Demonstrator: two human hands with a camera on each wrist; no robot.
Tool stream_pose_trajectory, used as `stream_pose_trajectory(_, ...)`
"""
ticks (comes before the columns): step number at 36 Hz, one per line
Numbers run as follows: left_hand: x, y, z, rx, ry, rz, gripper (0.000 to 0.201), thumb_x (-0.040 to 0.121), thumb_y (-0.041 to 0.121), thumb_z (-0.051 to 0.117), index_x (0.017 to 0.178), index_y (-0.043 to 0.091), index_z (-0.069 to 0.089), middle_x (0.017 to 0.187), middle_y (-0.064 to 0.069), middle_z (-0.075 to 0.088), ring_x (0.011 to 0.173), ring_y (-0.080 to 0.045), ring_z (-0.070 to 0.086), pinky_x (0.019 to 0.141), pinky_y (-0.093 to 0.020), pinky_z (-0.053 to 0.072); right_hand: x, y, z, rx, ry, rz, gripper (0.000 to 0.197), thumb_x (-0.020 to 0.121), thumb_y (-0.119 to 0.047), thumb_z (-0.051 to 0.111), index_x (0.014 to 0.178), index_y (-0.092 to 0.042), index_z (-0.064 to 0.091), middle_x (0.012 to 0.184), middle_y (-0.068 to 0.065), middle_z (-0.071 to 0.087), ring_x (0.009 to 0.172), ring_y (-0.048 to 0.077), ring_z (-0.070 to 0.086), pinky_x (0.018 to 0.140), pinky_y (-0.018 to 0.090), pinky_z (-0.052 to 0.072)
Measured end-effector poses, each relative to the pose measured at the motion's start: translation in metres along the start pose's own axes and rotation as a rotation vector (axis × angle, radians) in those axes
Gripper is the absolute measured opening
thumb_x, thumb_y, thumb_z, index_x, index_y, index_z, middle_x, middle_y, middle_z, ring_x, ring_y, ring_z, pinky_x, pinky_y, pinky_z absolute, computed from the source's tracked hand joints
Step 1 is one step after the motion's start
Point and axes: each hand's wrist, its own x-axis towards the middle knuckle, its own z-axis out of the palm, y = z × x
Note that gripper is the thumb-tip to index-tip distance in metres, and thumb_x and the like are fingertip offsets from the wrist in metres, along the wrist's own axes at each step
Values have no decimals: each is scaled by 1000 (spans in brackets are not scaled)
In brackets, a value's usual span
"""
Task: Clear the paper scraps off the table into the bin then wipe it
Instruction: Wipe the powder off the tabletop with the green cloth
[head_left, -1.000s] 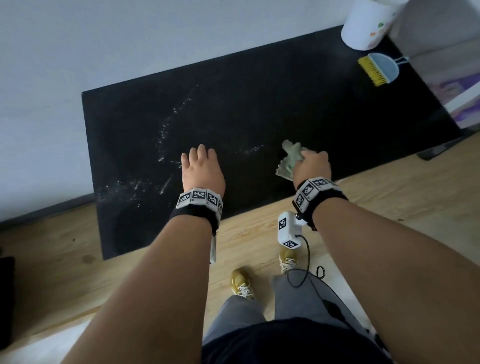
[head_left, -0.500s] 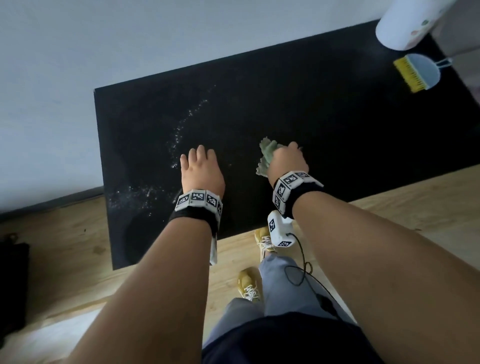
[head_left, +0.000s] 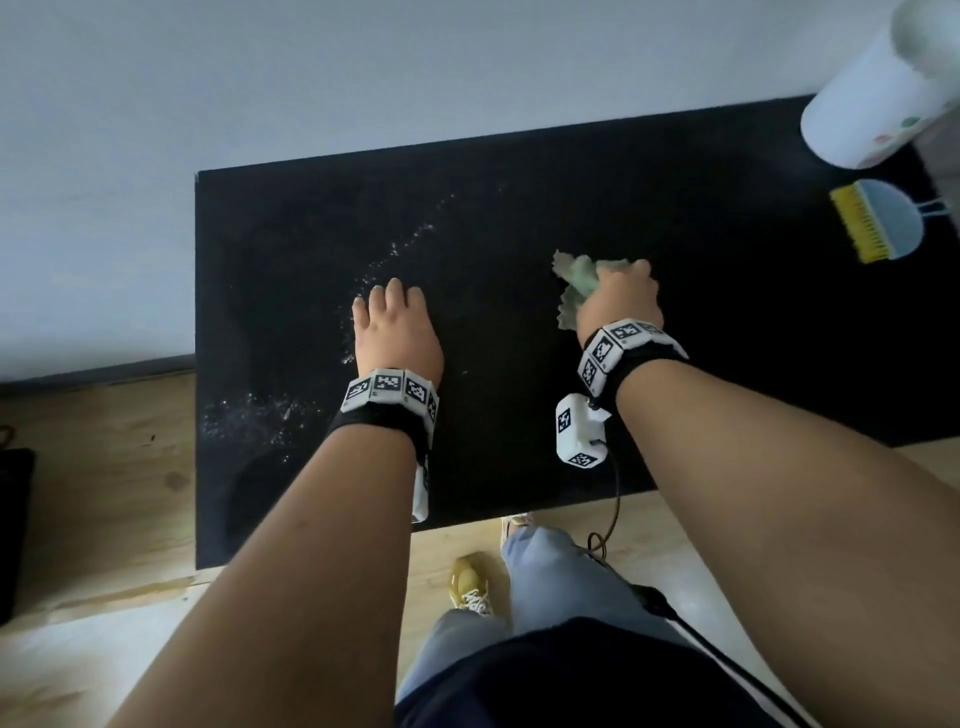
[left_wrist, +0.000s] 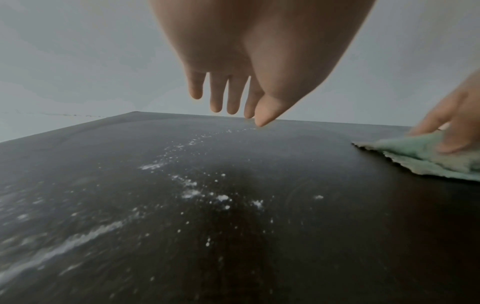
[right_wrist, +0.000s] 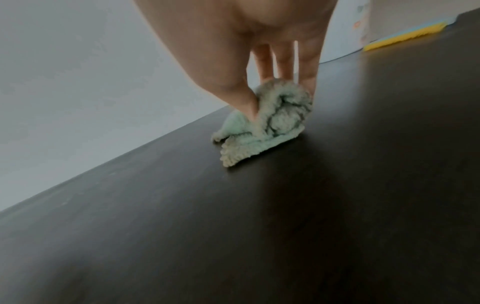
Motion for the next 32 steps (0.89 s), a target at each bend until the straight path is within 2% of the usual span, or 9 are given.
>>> stream_pose_trajectory(4,10,1,-1,-13,-2,-16,46,93,10,39,138,10,40,149,-10,33,139,-29,28,119,-45,14,6,-12,5,-54,-51,12,31,98,-24,44,126,-17,55,132,9,40,120,26,43,86,37,47)
stream_pose_trajectory(9,22,-1,-3,-10,1,-39,47,93,11,39,140,11,39,150,-10,32,140,-29,27,119,-45,14,-5,-42,12,-98,-131,-161,32,94,-28,54,125,-21,57,136,7,36,124,26,40,86,38,46)
stream_pose_trajectory(13,32,0,-5,-15,10,-62,48,92,10,40,139,10,40,151,-11,32,140,-29,26,119,-45,14,-5,-57,15,47,-244,-264,39,91,-35,60,125,-18,56,132,6,42,116,26,50,89,40,50)
stream_pose_trajectory(17,39,1,-5,-34,26,-89,46,91,9,40,137,9,42,150,-11,33,140,-29,27,119,-45,14,5,-56,14,102,-202,-417,33,89,-21,56,120,-30,64,125,3,43,113,23,49,81,37,50)
stream_pose_trajectory(22,44,3,-6,-43,15,-97,48,93,10,42,141,9,39,152,-11,30,141,-29,25,119,-44,13,40,-50,-5,93,26,-277,39,91,-17,53,127,-28,59,132,7,41,120,26,45,88,39,49)
stream_pose_trajectory(26,53,2,-6,-40,13,-105,48,91,10,43,140,9,40,150,-10,32,139,-28,27,119,-44,14,73,-46,-12,22,-76,-54,38,94,-19,48,132,-19,55,136,8,37,124,28,40,93,40,43)
stream_pose_trajectory(28,58,0,-5,-42,8,-104,50,91,10,43,141,9,39,150,-9,31,140,-28,26,119,-45,13,80,-49,-6,-13,-100,-15,37,96,-20,48,132,-14,53,137,8,37,123,27,42,88,38,43)
stream_pose_trajectory(30,64,-2,-6,-45,-4,-96,51,92,10,42,142,9,37,151,-10,30,141,-28,25,119,-45,13,76,-58,-5,46,-95,18,39,96,-33,45,129,-14,53,134,5,44,117,24,49,75,34,40)
stream_pose_trajectory(32,69,-4,-6,-44,-15,-86,51,93,11,41,143,9,37,152,-10,29,141,-28,24,119,-45,13,69,-71,-2,157,-112,27,42,94,-42,44,125,-15,54,130,4,49,112,23,53,71,33,38)
